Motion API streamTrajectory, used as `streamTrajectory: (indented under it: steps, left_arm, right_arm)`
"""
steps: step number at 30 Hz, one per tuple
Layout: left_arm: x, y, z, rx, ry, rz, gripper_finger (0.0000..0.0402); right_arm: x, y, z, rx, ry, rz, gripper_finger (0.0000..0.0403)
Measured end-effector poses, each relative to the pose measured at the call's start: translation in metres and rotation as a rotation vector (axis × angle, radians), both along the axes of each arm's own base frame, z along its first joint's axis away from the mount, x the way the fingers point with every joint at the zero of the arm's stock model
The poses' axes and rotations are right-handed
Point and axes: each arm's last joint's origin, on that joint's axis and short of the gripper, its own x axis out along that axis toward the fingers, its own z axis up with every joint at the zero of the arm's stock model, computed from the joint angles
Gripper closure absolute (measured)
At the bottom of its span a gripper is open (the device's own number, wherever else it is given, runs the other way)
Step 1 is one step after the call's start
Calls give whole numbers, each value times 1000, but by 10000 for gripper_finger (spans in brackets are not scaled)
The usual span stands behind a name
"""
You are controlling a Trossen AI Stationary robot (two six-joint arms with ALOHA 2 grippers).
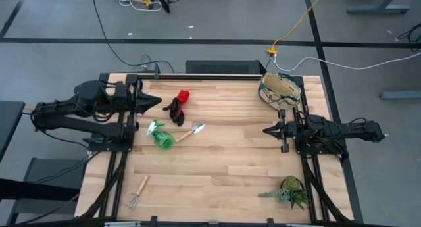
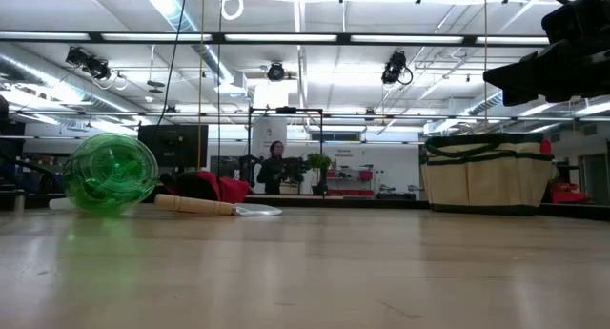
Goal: Pick & Place Garden tools in Gardening bag
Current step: Put the green spray bottle into the gardening bag
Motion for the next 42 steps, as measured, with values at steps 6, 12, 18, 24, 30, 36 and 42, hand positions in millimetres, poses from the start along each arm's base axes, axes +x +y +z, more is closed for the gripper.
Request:
streamTrajectory:
  steps: [6,12,18,24,30,36,42]
  left_arm:
    - [6,0,22,-52,32,-5,394]
    - [7,0,40,-79,72,-6,396]
    - [7,0,47,-79,74,-6,384]
    - [7,0,46,-79,86,-6,390]
    - [8,0,40,-79,138,-4,391]
    - [12,0,27,-122,270,14,382]
    - [23,1,12,-130,405,31,379]
  right_arm:
    - [0,0,0,0,0,0,380]
    - [0,0,0,0,0,0,380]
    - [0,0,0,0,0,0,380]
    - [0,0,0,0,0,1,380]
    - [0,0,0,0,0,0,380]
    - [0,0,0,0,1,0,380]
    - [0,0,0,0,0,0,380]
